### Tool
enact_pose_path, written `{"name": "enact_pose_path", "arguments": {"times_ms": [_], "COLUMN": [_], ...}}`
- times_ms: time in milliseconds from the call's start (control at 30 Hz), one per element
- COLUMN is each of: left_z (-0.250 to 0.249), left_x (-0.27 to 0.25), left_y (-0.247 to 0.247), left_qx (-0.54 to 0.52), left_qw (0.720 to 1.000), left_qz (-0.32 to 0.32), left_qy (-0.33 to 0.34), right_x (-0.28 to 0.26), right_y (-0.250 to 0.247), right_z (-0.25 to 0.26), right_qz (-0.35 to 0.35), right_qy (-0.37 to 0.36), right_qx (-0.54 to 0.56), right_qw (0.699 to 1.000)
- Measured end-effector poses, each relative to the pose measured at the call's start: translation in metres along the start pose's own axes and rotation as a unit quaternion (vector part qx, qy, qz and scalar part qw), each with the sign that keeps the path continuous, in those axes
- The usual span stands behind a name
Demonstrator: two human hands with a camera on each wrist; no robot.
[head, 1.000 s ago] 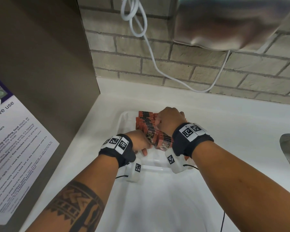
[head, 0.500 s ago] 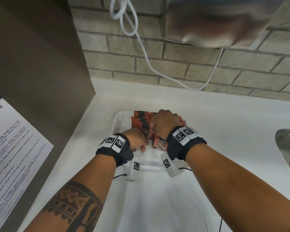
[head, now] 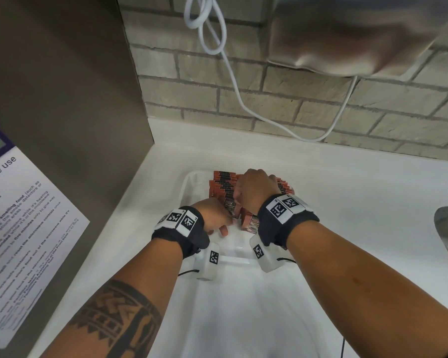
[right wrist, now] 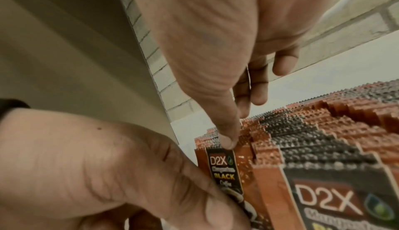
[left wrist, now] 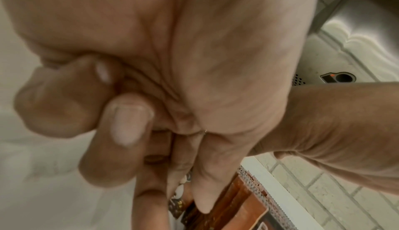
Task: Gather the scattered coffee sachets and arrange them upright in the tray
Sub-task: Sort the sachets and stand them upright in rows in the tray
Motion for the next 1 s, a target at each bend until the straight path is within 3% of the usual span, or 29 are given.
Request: {"name": "enact_pose_path", "arguments": {"times_ms": [567, 767, 1000], "left_z": [-0.001, -0.001, 0.008], "left_x": [-0.004, -0.011, -0.007], "left_y": [-0.003, -0.012, 0.005], "left_qx": [0.015, 0.007, 0.024], "left_qw": [1.000, 0.999, 0.998], "left_qz": [0.002, -0.025, 0.042], "left_qy": [0.011, 0.029, -0.028], "right_x": [-0.002, -0.012, -0.033], "right_y": [-0.008, -0.026, -0.028], "right_z": [-0.004, -0.015, -0.031], "right_qz": [-0.002, -0.020, -0.050], "right_qy": [0.000, 0.007, 0.027], "right_qx": [0.008, 0.059, 0.139], "right_qw": [1.000, 0.998, 0.989]}}
Point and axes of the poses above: each hand's wrist, its own x-axis towards the middle knuckle, its own y-axis out of the palm, z = x × y, the point moved 5 cm from there along x, towards the middle knuckle, and after that the axes turned 10 degrees about x, right-handed, at the moved point
